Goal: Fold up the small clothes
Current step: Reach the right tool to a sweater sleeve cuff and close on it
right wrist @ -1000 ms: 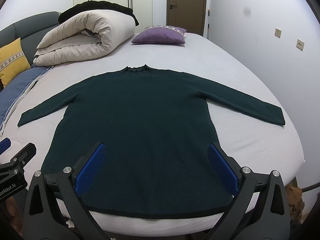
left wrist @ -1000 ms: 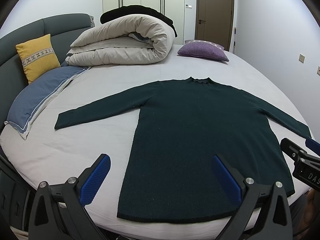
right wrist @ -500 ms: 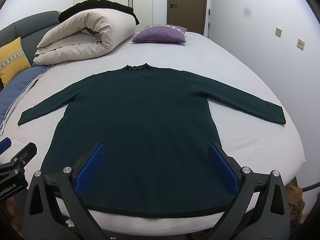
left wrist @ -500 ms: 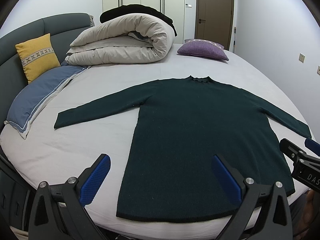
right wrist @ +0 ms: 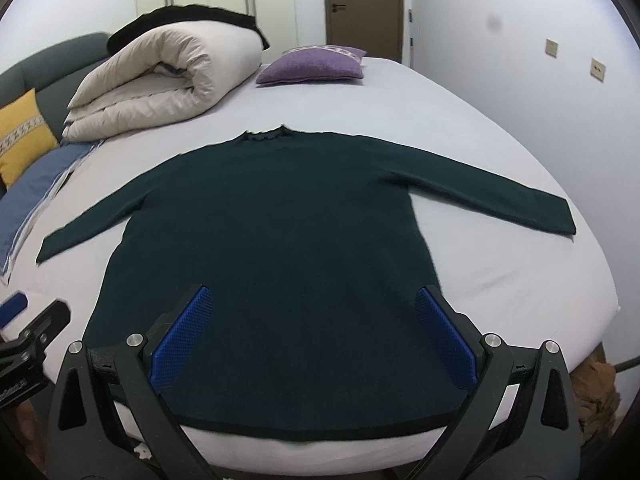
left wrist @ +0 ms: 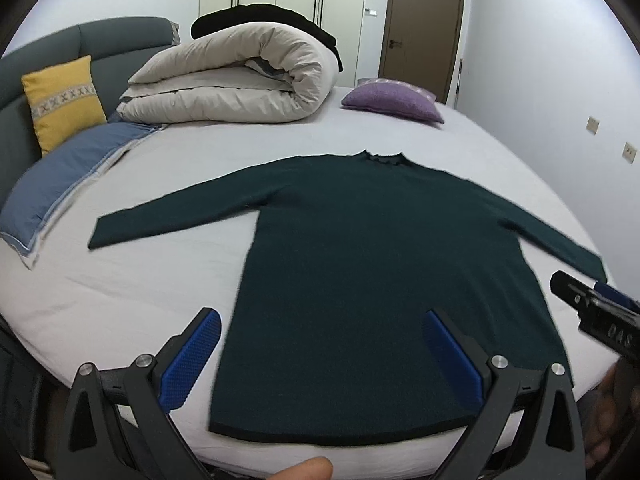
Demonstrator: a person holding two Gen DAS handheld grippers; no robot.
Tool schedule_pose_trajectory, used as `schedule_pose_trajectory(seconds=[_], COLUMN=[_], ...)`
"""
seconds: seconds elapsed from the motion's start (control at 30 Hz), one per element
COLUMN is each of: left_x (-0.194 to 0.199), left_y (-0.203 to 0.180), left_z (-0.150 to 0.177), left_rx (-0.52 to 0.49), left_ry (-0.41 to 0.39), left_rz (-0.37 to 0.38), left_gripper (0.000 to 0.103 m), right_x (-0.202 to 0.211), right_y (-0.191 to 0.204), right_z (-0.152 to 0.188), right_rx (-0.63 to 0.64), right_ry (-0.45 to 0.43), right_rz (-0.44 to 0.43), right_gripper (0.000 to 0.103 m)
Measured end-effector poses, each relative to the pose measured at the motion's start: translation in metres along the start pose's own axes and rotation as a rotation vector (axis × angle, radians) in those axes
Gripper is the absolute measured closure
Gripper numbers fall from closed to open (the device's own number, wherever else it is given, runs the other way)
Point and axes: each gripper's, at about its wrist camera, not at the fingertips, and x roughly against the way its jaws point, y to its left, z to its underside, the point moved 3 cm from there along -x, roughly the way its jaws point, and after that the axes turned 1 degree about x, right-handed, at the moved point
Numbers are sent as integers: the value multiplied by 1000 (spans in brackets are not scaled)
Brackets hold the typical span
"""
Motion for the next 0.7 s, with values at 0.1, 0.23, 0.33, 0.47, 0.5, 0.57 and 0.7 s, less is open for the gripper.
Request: schedule_pose_trajectory(seconds=[0.1, 0.23, 0.33, 0.47, 0.5, 0.57, 0.7], left_x=[-4, -15, -29, -46, -50, -58, -72], left_y=[-4, -11, -17, -30, -33, -40, -57], left_z=[1, -4, -11, -19, -21, -27, -34], left_rx=[-10, -34, -45, -56, -56, -58, -102], left_ry=[3, 19, 51, 56, 51, 13, -7], left_rz=[3, -1, -5, 10, 14, 50, 83], left_gripper=[0, 0, 0, 0, 0, 0, 0], right_x=[-9, -34, -64, -104, -114, -132, -161], right_y=[-50, -155, -253, -350, -366, -391, -419], right_z=[-10, -19, -12, 3, 5, 9, 5], right_rx=[-125, -379, -665, -925, -967, -1048, -1115], right_ry=[-22, -61, -54, -23, -15, -8, -46], right_rz=[-41, -77, -102, -109, -109, -124, -154], right_gripper=[0, 1, 9, 24, 25, 28, 39])
